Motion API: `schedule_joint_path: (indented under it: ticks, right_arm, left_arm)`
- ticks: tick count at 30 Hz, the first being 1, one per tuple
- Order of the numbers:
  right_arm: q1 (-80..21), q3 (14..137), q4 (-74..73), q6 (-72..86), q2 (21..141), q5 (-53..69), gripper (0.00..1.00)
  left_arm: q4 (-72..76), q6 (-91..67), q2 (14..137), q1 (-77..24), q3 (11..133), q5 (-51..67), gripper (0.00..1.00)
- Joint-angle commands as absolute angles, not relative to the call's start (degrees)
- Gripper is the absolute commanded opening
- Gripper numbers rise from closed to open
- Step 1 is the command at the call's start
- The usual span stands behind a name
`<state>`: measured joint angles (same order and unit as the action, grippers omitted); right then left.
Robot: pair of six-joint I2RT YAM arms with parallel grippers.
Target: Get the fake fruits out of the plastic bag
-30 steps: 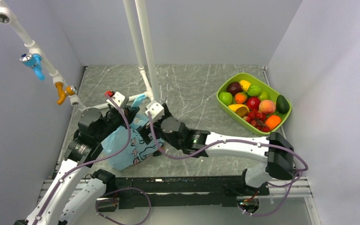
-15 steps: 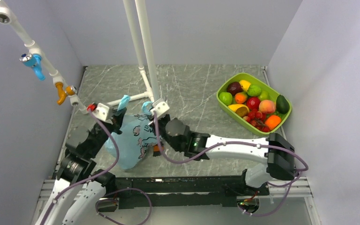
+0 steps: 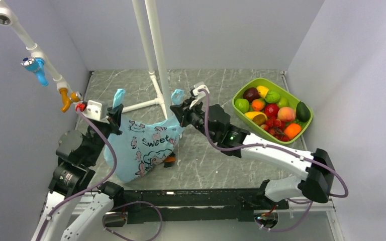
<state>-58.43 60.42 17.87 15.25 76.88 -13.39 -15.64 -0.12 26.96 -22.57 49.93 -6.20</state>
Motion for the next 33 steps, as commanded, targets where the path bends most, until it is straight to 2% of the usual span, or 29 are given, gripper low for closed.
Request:
schedule_joint_path:
  ticks: [1, 9, 15, 17, 21, 24, 26, 30, 31, 33]
  right_arm:
    - [-58.4, 60.4, 16.0, 14.3, 66.0, -16.1, 0.0]
    - [-50.1, 62.8, -3.7, 9.5, 55.9, -27.5, 0.0]
    - [-46.3, 60.7, -12.1, 9.3, 49.1, -29.7, 0.02]
    - [-46.4, 56.6, -13.9, 12.2, 46.0, -27.2, 0.15]
    - [-46.3, 49.1, -20.6, 20.4, 39.5, -19.9, 0.24]
    - [-46.4, 45.2, -26.7, 26.1, 34.7, -16.0, 0.43]
    - [-46.3, 44.8, -31.6, 27.9, 32.1, -14.0, 0.62]
    - [-46.4, 53.5, -41.4, 25.6, 31.4, -14.4, 0.9]
    - [-46.4, 56.7, -43.4, 24.3, 32.6, -14.6, 0.95]
    - [-46.4, 64.4, -47.0, 21.7, 36.4, -13.4, 0.98]
  left_arm:
    - [-17.9, -5.9, 32.0, -22.4, 60.0, 4.0, 0.0]
    - [-15.0, -17.0, 48.5, -21.6, 69.7, 23.8, 0.0]
    - [-0.2, -26.5, 57.7, -21.3, 67.3, 38.2, 0.0]
    - [6.0, -29.7, 59.4, -21.7, 64.4, 43.0, 0.0]
    - [13.0, -33.1, 59.7, -25.1, 56.9, 45.7, 0.0]
    - [15.6, -34.3, 57.3, -28.8, 50.1, 46.0, 0.0]
    - [18.1, -36.0, 54.7, -30.8, 45.6, 45.5, 0.01]
    - [21.4, -39.4, 49.2, -33.3, 38.5, 42.7, 0.04]
    - [21.5, -39.6, 48.3, -33.8, 37.5, 42.1, 0.04]
    - [20.4, -39.3, 46.7, -34.6, 36.6, 40.8, 0.05]
